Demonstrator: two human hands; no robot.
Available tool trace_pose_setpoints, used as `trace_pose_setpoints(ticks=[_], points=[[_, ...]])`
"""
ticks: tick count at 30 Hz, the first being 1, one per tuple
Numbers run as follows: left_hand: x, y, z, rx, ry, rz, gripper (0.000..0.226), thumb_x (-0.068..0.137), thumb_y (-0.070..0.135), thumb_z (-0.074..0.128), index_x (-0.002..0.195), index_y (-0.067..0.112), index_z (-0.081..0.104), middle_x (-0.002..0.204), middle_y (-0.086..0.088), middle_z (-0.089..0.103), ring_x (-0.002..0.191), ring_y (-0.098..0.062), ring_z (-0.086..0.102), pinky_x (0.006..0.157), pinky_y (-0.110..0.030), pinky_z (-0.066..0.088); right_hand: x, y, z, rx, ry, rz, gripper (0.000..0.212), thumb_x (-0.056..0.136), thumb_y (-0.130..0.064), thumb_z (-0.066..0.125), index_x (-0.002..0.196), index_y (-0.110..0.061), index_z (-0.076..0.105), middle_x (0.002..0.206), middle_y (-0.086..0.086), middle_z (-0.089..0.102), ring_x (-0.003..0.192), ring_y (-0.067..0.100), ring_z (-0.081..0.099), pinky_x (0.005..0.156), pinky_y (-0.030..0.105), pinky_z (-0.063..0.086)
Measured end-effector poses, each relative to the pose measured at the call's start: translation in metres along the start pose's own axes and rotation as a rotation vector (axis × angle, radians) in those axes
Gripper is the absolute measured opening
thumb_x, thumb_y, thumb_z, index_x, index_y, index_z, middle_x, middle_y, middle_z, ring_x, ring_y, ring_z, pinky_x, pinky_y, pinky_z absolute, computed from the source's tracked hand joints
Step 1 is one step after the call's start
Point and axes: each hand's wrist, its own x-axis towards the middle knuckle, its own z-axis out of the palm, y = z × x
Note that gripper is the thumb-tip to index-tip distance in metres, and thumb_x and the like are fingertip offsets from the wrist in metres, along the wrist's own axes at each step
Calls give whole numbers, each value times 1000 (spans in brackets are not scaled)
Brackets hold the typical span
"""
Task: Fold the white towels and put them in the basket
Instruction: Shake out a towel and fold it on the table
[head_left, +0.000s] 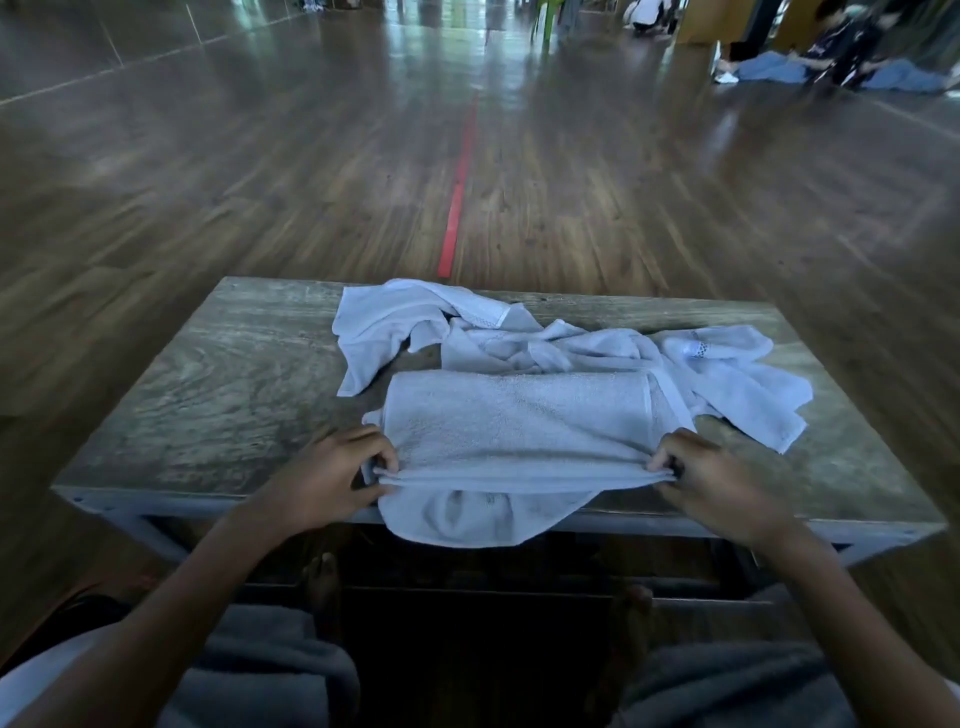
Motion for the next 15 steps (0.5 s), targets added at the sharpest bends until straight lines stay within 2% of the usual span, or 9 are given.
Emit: trace_pose_setpoints(ticks=[2, 4, 5, 8, 10, 12, 13, 15], points=[[2, 5, -2, 2, -8, -35, 23, 74, 52, 65, 83, 33, 58, 86, 26, 54, 86, 7, 51, 79, -25, 44, 3, 7, 2, -2, -150, 94, 33, 73, -15, 75, 73, -39, 52, 81, -12, 54, 79, -3, 53, 75, 8, 39], [8, 14, -3, 7, 76, -52, 25, 74, 54, 60, 81, 30, 60, 82, 22, 56, 79, 5, 52, 74, -23, 43, 7, 3, -1, -29, -254, 167, 14, 76, -30, 70, 74, -37, 59, 85, -12, 56, 83, 0, 54, 86, 23, 42], [14, 21, -1, 32, 156, -52, 23, 75, 50, 58, 81, 28, 61, 81, 20, 56, 76, 4, 51, 73, -25, 44, 13, -2, -3, -44, -240, 174, 7, 79, -32, 67, 76, -34, 61, 86, -12, 56, 84, 1, 53, 85, 26, 40], [40, 47, 13, 148, 390, -114, 22, 81, 39, 50, 86, 23, 63, 88, 14, 60, 87, -7, 56, 84, -30, 38, 39, -30, 4, -147, 41, 97, 6, 87, -29, 57, 86, -27, 63, 91, -7, 59, 89, 14, 55, 78, 31, 35], [59, 66, 24, 194, 428, -147, 30, 85, 36, 44, 96, 19, 65, 98, 8, 63, 97, -14, 58, 87, -30, 34, 61, -52, 23, -171, 184, 74, 23, 89, -29, 47, 100, -18, 64, 102, 1, 61, 98, 24, 56, 82, 37, 38], [77, 77, 38, 233, 361, -171, 46, 89, 38, 35, 117, 12, 61, 118, -2, 61, 116, -21, 54, 98, -34, 32, 77, -73, 48, -199, 197, 47, 44, 90, -34, 32, 114, -12, 61, 117, 7, 60, 110, 29, 55, 88, 41, 40], [83, 80, 45, 246, 277, -203, 57, 90, 40, 26, 129, 9, 53, 133, -7, 54, 129, -24, 46, 106, -38, 29, 82, -80, 61, -217, 170, 31, 49, 91, -36, 29, 121, -11, 57, 125, 8, 58, 118, 29, 52, 93, 43, 40], [89, 75, 60, 270, 89, -291, 74, 89, 46, 4, 148, 6, 24, 156, -10, 23, 146, -24, 15, 117, -43, 10, 88, -83, 84, -281, 95, 6, 54, 95, -39, 26, 133, -10, 49, 139, 11, 50, 132, 28, 43, 105, 46, 33]])
